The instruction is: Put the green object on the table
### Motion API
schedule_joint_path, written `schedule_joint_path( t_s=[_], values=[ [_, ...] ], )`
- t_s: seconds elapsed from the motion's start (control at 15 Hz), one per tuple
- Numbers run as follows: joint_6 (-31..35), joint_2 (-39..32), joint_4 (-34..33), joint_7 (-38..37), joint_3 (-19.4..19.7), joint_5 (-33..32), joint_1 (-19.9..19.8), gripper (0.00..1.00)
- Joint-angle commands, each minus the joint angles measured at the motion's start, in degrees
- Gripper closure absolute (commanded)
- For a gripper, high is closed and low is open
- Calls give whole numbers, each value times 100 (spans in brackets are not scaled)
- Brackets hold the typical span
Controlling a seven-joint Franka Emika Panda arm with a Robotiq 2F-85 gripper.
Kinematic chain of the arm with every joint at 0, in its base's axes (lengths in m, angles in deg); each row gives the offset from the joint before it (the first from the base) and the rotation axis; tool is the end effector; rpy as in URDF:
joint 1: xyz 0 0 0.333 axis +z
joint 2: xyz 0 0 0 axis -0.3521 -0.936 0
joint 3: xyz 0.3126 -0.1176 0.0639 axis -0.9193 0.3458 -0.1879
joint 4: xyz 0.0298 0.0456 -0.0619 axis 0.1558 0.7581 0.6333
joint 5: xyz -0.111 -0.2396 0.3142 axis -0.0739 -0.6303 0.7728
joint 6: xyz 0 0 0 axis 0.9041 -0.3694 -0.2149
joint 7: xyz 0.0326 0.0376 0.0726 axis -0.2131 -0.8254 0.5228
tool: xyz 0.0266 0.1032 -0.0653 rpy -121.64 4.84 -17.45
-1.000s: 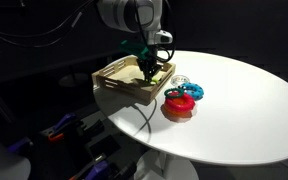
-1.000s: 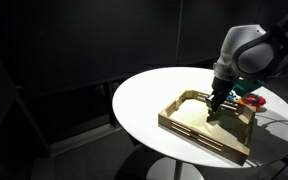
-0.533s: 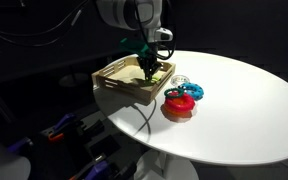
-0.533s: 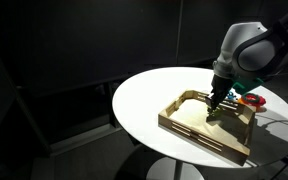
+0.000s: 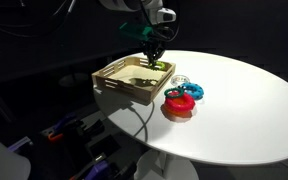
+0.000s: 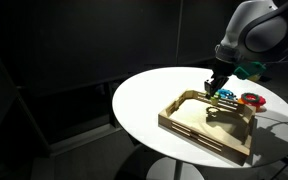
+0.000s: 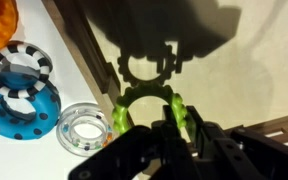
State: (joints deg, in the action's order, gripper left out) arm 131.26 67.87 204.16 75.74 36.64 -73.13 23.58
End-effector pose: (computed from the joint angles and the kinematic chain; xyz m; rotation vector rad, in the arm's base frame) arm 0.5592 0.0634 0.2706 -3.0975 -0.0071 -0.2280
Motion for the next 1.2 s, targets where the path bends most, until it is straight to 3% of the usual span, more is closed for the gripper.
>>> schedule_joint_path(
  t_s=[0.0, 0.53, 0.93, 1.07, 1.13],
  values=[
    [-248, 302, 11, 30, 139, 3, -69, 93],
    [-498, 325, -8, -101, 676, -71, -453, 93],
    [-637, 330, 33, -65, 857, -27, -633, 92],
    [-698, 315, 37, -35, 867, -15, -656, 57],
    [-719, 313, 40, -39, 870, -15, -660, 50]
  ],
)
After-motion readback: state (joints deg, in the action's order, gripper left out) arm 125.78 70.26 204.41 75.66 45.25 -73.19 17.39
